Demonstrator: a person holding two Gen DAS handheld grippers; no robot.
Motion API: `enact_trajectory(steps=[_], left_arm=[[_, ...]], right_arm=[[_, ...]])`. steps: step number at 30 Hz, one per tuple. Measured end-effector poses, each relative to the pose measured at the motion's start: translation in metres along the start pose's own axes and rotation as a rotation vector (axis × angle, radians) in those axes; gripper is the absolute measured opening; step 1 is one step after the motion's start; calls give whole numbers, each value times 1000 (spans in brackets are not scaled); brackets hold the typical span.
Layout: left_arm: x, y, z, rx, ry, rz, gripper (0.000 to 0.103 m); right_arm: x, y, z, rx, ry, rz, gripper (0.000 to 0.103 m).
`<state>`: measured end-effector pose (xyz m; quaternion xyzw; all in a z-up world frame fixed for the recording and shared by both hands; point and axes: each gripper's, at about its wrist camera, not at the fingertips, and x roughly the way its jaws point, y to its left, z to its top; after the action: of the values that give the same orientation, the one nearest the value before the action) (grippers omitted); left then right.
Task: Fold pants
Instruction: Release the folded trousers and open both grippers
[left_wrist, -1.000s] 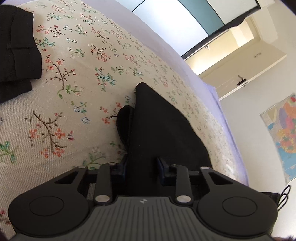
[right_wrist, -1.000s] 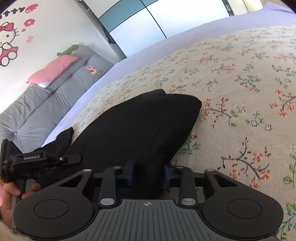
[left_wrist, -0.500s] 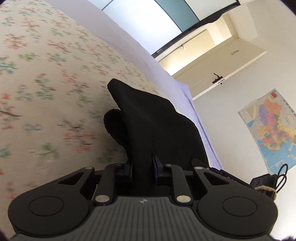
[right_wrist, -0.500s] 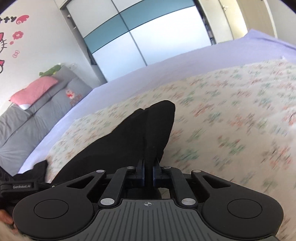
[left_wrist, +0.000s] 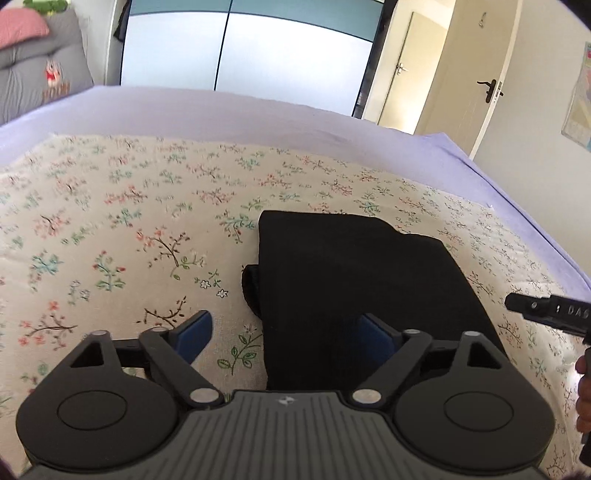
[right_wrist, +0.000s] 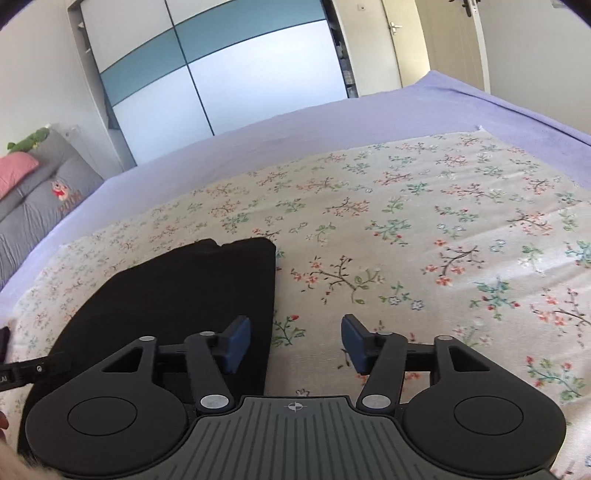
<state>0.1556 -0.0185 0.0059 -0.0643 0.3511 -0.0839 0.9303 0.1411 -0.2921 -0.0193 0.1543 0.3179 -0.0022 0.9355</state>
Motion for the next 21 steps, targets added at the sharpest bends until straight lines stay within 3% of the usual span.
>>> enact_trajectory(steps=[2,10,21], left_arm=[[-13,-8,-1,22,12,15,103],[-68,-37,-21,97,46,84,103],[-100,-57,-75,152,112,166,103]], right_arm=[[-14,1,4,11,-6,3,67],[-78,22,-9,-50,-32,-17,87],[-137,52,-70,-138,11,-99,97]])
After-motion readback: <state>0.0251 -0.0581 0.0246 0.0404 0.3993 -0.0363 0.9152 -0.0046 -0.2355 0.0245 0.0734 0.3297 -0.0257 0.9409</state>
